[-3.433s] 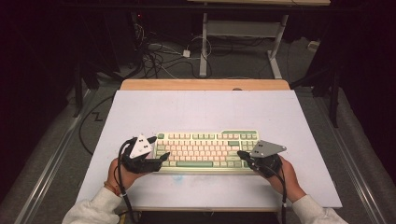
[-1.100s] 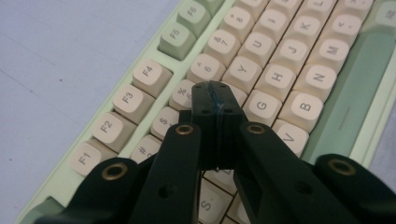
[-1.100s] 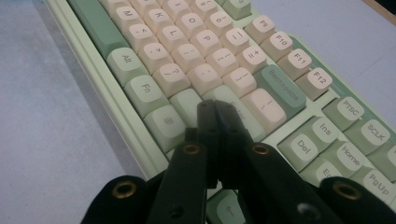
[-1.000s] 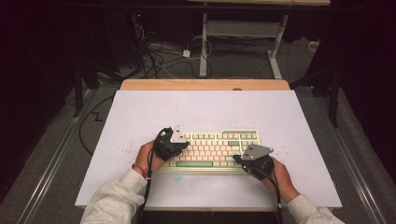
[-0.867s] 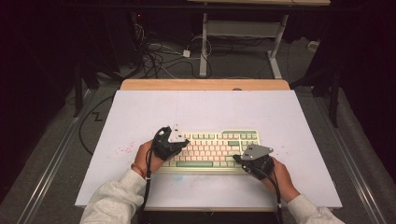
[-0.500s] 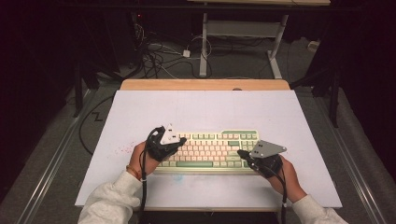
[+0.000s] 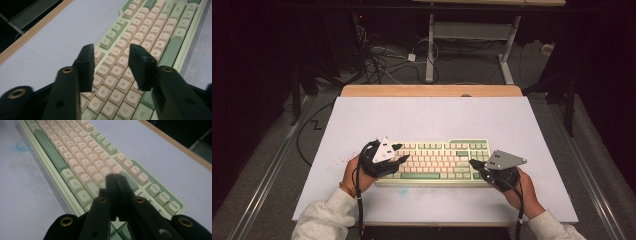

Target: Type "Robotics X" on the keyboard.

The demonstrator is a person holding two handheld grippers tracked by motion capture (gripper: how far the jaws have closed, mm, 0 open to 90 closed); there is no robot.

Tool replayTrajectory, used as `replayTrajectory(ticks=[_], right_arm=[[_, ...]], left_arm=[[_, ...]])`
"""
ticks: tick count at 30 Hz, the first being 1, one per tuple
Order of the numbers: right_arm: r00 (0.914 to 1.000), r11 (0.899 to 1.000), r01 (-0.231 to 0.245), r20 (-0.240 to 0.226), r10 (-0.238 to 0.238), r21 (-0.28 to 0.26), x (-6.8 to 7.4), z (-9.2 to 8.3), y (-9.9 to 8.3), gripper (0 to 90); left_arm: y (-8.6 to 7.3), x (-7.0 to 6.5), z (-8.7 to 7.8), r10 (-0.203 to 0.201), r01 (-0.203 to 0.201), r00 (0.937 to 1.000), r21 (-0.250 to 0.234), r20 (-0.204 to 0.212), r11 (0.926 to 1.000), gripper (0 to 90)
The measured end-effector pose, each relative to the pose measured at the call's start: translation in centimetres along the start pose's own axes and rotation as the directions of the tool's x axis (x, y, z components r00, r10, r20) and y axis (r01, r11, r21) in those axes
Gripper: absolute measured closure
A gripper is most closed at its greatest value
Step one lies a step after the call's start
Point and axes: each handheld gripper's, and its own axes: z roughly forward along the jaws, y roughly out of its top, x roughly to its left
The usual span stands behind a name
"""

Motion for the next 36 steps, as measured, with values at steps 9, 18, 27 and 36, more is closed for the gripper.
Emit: replayTrajectory(ticks=[9, 18, 27, 36], right_arm=[[1.0000, 1.000, -0.001, -0.001, 0.001, 0.000, -0.1, -0.1, 0.1, 90.0], [1.0000, 1.000, -0.002, -0.008, 0.002, -0.002, -0.1, 0.3, 0.2, 90.0], [0.9995, 1.000, 0.014, -0.027, -0.014, 0.012, 0.6, 1.8, 0.8, 90.0], [0.9984, 0.999, 0.041, -0.040, -0.040, 0.025, 1.1, 3.9, 1.8, 90.0]], left_arm=[[-2.0, -0.9, -0.9, -0.010, 0.006, 0.9962, -0.044, -0.087, 0.9990, 20.9], [-4.4, -1.6, -1.7, -0.015, 0.012, 0.9949, -0.024, -0.100, 0.9996, 17.3], [-6.1, -1.7, -2.7, -0.037, 0.037, 0.9943, 0.002, -0.100, 0.9993, 17.3], [-7.1, -2.0, -3.3, -0.048, 0.051, 0.9937, 0.023, -0.101, 0.9984, 17.3]])
